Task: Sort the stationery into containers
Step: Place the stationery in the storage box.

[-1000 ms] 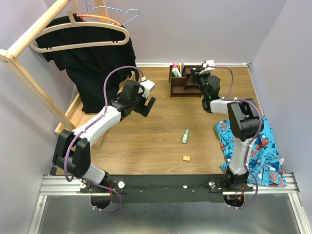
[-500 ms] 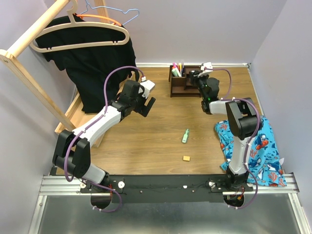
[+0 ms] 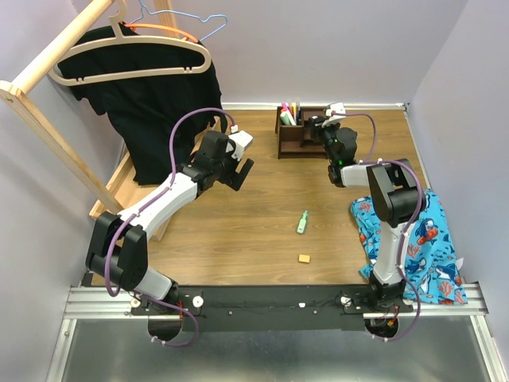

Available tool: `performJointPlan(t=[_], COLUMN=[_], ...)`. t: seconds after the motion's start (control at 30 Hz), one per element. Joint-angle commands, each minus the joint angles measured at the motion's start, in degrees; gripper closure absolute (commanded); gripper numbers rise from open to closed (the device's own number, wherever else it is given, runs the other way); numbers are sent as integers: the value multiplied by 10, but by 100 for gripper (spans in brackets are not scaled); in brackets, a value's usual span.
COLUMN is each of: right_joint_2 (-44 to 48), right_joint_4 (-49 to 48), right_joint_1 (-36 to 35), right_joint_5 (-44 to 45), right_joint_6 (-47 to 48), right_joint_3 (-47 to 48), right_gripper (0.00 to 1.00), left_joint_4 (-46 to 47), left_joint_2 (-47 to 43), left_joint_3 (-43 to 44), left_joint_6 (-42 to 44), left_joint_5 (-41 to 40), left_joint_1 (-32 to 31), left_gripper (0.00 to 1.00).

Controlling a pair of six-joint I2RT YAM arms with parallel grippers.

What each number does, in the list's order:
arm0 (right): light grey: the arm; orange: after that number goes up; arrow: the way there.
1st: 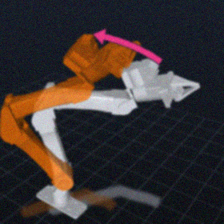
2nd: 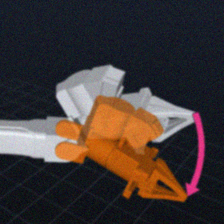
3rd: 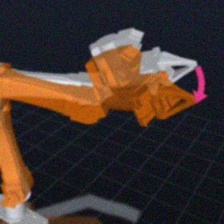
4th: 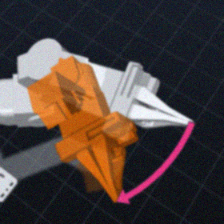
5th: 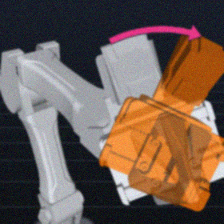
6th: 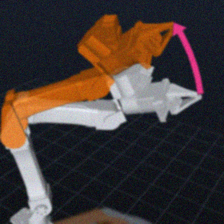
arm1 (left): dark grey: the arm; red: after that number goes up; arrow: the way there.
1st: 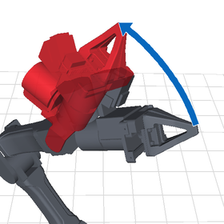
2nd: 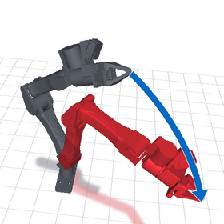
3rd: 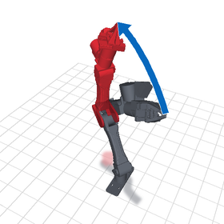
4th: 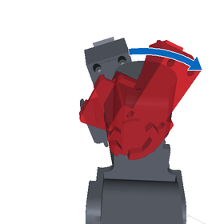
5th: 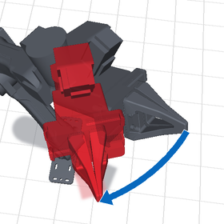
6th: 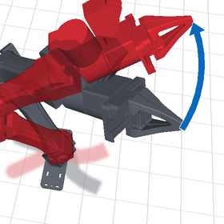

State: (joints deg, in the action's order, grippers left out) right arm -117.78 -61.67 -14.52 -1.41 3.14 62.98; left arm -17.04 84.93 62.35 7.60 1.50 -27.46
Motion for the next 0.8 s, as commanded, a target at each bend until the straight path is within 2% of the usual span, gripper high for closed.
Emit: performJointPlan(t=[0.0, 0.63, 0.77], right_joint_2=[1, 62, 105], right_joint_4=[-23, -11, 42], right_joint_1=[3, 2, 0], right_joint_5=[-3, -5, 5], right_joint_6=[10, 11, -1], right_joint_3=[-6, -24, -22], right_gripper=[55, 44, 42], left_joint_4=[-3, 6, 8], left_joint_2=[-1, -13, -27], left_joint_3=[12, 8, 7], left_joint_6=[6, 1, 2], left_joint_5=[-10, -4, -2], left_joint_1=[0, -1, -1], left_gripper=[1, 1, 1])
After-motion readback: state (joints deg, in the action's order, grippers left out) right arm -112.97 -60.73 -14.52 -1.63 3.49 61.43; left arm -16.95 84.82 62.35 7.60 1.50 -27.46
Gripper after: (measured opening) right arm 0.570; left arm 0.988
